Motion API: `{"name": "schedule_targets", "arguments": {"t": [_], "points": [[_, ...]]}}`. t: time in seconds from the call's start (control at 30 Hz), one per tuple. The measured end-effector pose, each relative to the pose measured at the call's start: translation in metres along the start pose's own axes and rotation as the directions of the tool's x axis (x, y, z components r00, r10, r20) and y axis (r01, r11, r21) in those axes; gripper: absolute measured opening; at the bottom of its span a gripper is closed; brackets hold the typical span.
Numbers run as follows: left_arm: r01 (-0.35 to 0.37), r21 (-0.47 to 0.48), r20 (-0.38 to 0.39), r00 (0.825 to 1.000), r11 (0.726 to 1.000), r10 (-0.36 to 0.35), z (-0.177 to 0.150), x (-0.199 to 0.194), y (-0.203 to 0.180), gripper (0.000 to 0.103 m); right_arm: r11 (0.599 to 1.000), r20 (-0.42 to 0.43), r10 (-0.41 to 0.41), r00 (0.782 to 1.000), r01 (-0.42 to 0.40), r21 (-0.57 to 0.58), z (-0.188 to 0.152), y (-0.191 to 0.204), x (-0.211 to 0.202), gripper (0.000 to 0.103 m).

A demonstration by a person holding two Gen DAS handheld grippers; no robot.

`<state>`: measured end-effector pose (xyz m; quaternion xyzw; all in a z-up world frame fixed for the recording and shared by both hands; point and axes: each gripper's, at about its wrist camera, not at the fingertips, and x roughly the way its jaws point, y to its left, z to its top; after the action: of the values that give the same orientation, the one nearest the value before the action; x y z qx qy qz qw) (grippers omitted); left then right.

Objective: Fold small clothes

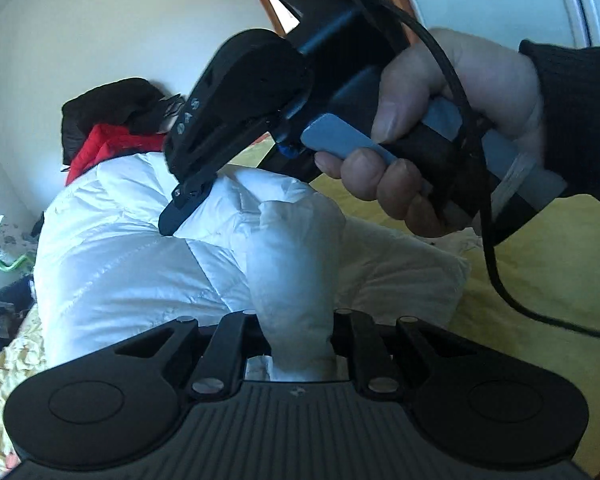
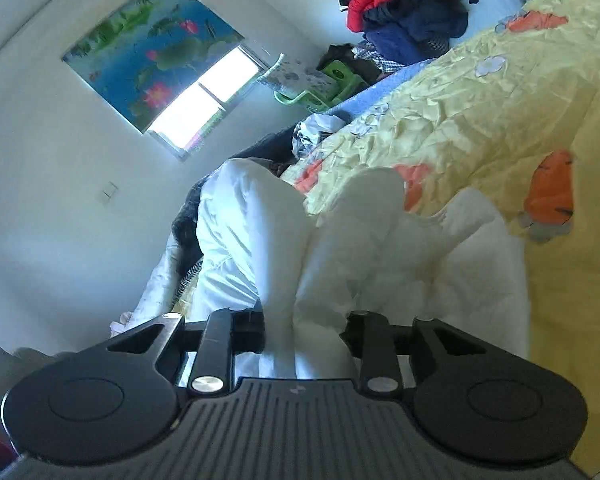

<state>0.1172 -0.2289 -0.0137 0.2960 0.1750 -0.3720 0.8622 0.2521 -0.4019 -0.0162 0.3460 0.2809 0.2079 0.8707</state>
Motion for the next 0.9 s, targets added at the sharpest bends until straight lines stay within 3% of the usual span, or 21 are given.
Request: {"name": "schedule_targets", "arguments": {"t": [0.27, 0.4, 0.6, 0.63, 0.7, 0.77, 0.87, 0.9], "points": [[0.078, -0.015, -0.018, 0.997, 0.997, -0.078, -0.005, 0.009, 0.006, 0.013, 0.999, 0.04, -0.029, 0.999, 0.027, 0.04, -0.021, -0.027, -0.035, 0.022], [0.084, -0.05, -0.036, 0.996, 0.995, -0.086, -0.009, 0.029, 0.003, 0.013, 0.993, 0.006, -0.099, 0.995, 0.099, 0.07, -0.029, -0.07, -0.014, 0.027], [0.188, -0.243, 0.046, 0.982, 0.952, -0.183, -0.003, -0.012, 0.042, 0.017, 0.989, 0.01, -0.056, 0.998, 0.054, 0.139, -0.035, -0.087, -0.016, 0.028], [0.215, -0.275, 0.066, 0.977, 0.937, -0.205, -0.004, -0.022, 0.054, 0.022, 0.987, 0.013, -0.045, 0.999, 0.043, 0.157, -0.036, -0.088, -0.019, 0.029], [0.249, -0.321, 0.107, 0.968, 0.914, -0.226, -0.004, -0.05, 0.066, 0.04, 0.983, 0.022, -0.029, 0.999, 0.024, 0.18, -0.038, -0.091, -0.021, 0.03], [0.207, -0.348, 0.156, 0.974, 0.914, -0.162, 0.0, -0.064, 0.083, 0.08, 0.979, 0.033, -0.005, 0.999, -0.002, 0.203, -0.039, -0.095, -0.021, 0.032], [0.083, -0.381, 0.203, 0.979, 0.921, -0.004, 0.004, -0.072, 0.114, 0.083, 0.959, 0.066, 0.04, 0.997, -0.057, 0.276, -0.038, -0.101, -0.025, 0.043], [0.043, -0.398, 0.192, 0.981, 0.916, 0.038, 0.003, -0.071, 0.121, 0.083, 0.95, 0.079, 0.045, 0.996, -0.067, 0.306, -0.037, -0.102, -0.029, 0.053]]}}
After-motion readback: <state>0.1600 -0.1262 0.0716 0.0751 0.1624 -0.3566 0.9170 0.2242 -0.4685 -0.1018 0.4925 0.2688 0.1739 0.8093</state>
